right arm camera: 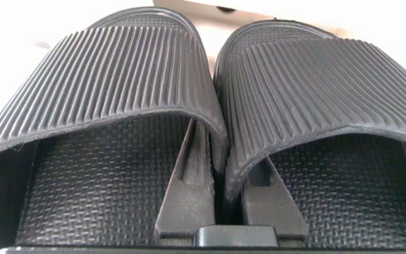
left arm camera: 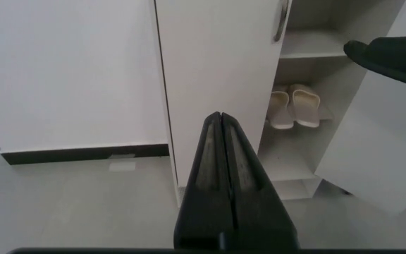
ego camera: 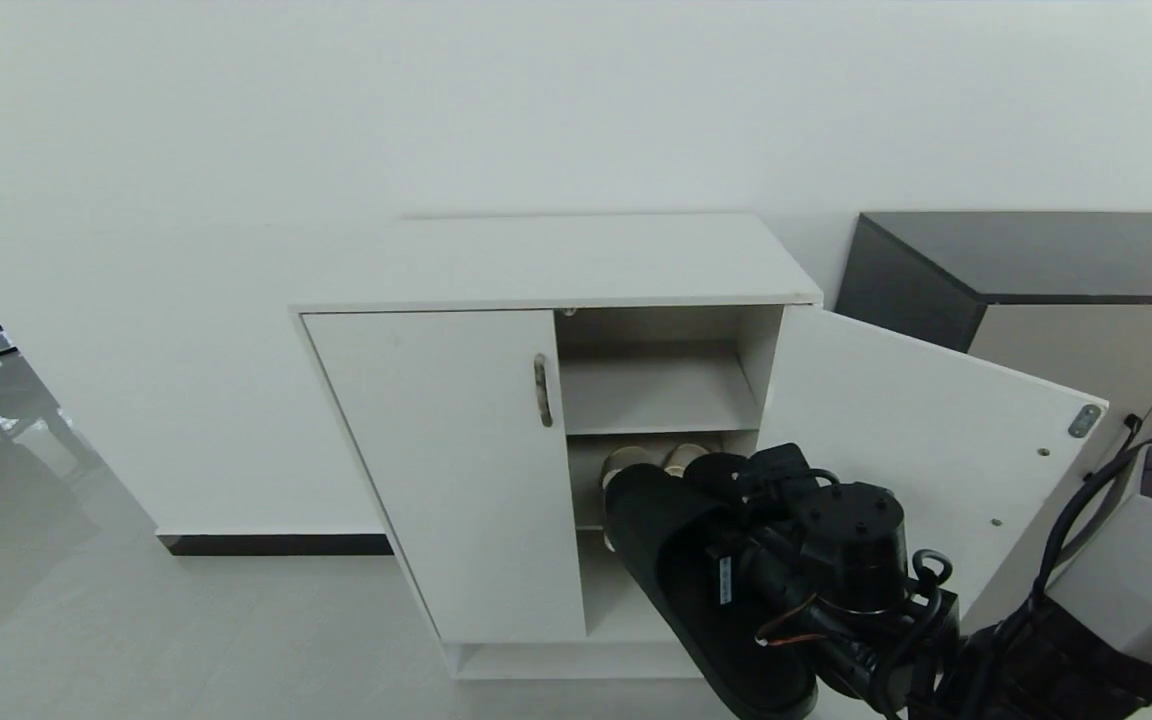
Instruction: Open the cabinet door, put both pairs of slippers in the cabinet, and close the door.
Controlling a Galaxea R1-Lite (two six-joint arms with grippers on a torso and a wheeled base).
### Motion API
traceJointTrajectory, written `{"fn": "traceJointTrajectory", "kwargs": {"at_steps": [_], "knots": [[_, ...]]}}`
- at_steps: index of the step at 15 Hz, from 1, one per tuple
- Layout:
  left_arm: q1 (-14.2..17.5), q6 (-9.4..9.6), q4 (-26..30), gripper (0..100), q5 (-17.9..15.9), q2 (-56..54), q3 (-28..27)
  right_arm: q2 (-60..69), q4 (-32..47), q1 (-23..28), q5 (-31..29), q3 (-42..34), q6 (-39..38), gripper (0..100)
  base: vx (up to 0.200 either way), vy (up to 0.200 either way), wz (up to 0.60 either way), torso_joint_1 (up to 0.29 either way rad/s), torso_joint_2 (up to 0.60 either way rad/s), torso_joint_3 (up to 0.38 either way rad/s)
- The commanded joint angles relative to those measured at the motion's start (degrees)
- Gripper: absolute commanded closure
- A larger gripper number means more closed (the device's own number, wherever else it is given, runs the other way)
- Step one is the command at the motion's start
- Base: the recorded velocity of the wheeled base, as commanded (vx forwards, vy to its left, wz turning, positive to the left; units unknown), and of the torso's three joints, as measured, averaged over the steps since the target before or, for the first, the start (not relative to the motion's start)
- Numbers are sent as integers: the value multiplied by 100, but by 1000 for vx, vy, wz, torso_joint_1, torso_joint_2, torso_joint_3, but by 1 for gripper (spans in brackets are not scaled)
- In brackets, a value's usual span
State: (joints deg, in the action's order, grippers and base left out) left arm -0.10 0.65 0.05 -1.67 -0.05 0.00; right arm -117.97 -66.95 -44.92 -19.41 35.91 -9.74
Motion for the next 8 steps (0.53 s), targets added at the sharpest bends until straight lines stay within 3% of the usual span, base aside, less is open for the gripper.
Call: {"fn": "traceJointTrajectory", "kwargs": {"at_steps": [1,8], "knots": [[1,-3,-5,100,0,5,0,-24,-11,-17,-2,-5,-2,100,0,0,0,-256,496,246],[1,-3,-5,100,0,5,0,-104,-213,-34,7,-67,7,100,0,0,0,-237,479,242]]}}
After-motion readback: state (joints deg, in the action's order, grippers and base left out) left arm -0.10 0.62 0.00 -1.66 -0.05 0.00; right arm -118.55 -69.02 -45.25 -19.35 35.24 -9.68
